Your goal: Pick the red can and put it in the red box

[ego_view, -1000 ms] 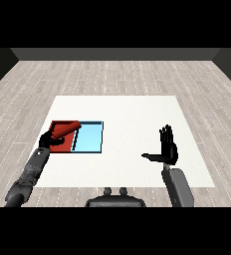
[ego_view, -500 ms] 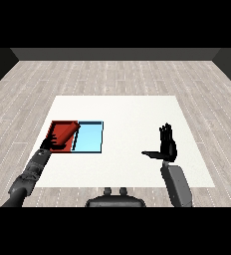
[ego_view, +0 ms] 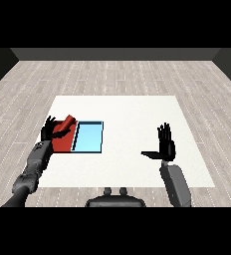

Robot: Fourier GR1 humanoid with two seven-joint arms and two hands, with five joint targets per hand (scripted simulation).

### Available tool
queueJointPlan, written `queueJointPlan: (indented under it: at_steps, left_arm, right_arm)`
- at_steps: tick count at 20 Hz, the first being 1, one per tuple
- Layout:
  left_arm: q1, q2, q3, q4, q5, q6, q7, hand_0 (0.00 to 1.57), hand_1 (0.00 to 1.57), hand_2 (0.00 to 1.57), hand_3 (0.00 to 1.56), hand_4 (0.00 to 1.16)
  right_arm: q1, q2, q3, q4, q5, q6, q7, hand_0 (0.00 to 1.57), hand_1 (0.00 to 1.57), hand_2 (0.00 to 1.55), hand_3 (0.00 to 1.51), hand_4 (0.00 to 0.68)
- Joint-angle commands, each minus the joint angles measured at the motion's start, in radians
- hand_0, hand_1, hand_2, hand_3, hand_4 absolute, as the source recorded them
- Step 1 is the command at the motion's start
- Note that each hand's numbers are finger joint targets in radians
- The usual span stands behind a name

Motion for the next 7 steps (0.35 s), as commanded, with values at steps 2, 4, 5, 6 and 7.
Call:
queueJointPlan:
  at_steps: [2, 4, 5, 6, 7]
  left_arm:
    - [-0.021, -0.12, 0.132, -0.178, 0.185, -0.216, -0.201, 0.0, 0.0, 0.0, 0.0, 0.0]
    - [0.058, -0.188, 0.108, -0.256, 0.188, -0.253, -0.292, 0.0, 0.0, 0.0, 0.0, 0.0]
    - [0.071, -0.237, 0.089, -0.286, 0.193, -0.274, -0.284, 0.0, 0.0, 0.0, 0.0, 0.0]
    - [0.096, -0.265, 0.061, -0.338, 0.174, -0.251, -0.308, 0.0, 0.0, 0.0, 0.0, 0.0]
    - [0.176, -0.284, 0.038, -0.38, 0.169, -0.268, -0.317, 0.0, 0.0, 0.0, 0.0, 0.0]
  right_arm:
    - [0.004, -0.016, 0.008, 0.027, 0.017, 0.025, -0.018, 0.0, 0.0, 0.0, 0.0, 0.0]
    - [0.018, -0.007, 0.017, 0.016, 0.033, 0.01, -0.027, 0.0, 0.0, 0.0, 0.0, 0.0]
    - [0.009, -0.015, 0.027, 0.009, 0.026, 0.038, -0.024, 0.0, 0.0, 0.0, 0.0, 0.0]
    - [0.01, -0.029, 0.018, 0.026, 0.038, 0.047, -0.046, 0.0, 0.0, 0.0, 0.0, 0.0]
    - [0.047, -0.042, 0.014, 0.0, 0.025, 0.071, -0.055, 0.0, 0.0, 0.0, 0.0, 0.0]
